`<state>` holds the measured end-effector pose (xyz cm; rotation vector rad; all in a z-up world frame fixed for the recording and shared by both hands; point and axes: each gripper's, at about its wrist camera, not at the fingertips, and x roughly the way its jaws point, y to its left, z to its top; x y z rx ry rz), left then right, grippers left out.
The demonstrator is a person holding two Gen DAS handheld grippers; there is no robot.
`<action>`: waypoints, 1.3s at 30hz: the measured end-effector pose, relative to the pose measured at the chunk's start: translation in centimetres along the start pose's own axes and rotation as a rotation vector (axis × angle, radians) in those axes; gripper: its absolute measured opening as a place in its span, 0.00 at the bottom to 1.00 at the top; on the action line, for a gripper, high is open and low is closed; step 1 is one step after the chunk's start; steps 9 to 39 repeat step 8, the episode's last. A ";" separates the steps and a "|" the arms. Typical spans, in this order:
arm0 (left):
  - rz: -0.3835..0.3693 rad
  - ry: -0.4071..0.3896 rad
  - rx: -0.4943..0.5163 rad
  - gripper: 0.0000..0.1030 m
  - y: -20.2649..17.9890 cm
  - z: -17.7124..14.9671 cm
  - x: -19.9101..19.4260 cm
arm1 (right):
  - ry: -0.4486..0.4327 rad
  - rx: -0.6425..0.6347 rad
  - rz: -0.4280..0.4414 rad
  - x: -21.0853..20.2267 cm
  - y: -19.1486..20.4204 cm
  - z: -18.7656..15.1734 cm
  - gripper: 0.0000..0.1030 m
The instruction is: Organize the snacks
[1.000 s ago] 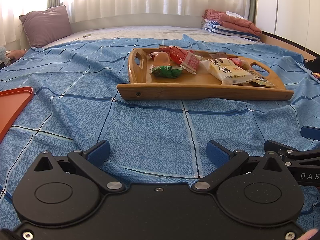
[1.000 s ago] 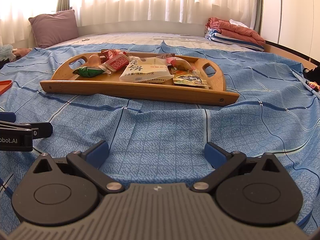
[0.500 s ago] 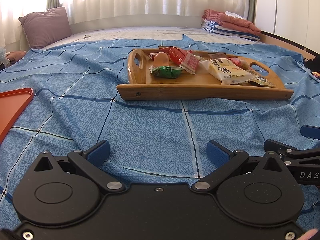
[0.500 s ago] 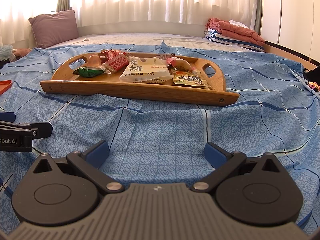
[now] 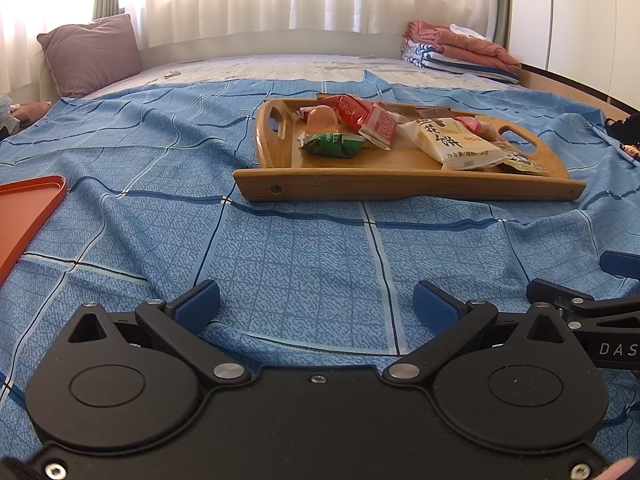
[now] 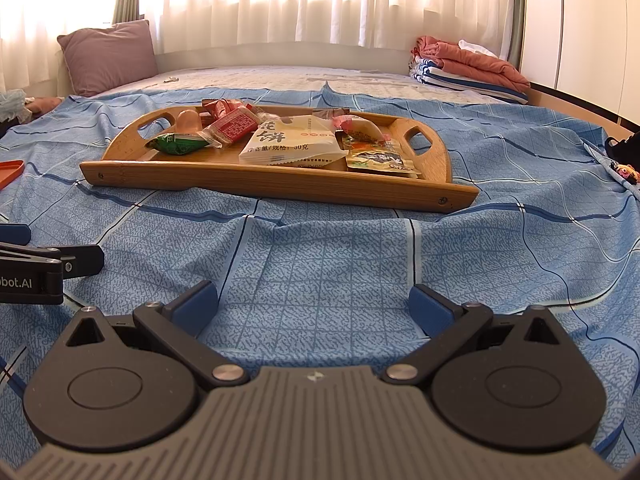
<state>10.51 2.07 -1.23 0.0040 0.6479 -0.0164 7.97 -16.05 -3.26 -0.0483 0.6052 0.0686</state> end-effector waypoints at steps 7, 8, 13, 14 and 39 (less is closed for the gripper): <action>-0.001 0.000 -0.001 1.00 0.0 0.0 0.0 | 0.000 0.000 0.000 0.0 0.0 0.0 1.00; -0.001 -0.002 -0.001 1.00 0.0 0.0 0.0 | 0.002 0.001 0.000 0.0 0.0 0.0 1.00; -0.001 -0.002 -0.001 1.00 0.0 0.0 0.0 | 0.002 0.001 0.000 0.0 0.0 0.0 1.00; -0.001 -0.002 -0.001 1.00 0.0 0.0 0.0 | 0.002 0.001 0.000 0.0 0.0 0.0 1.00; -0.001 -0.002 -0.001 1.00 0.0 0.0 0.0 | 0.002 0.001 0.000 0.0 0.0 0.0 1.00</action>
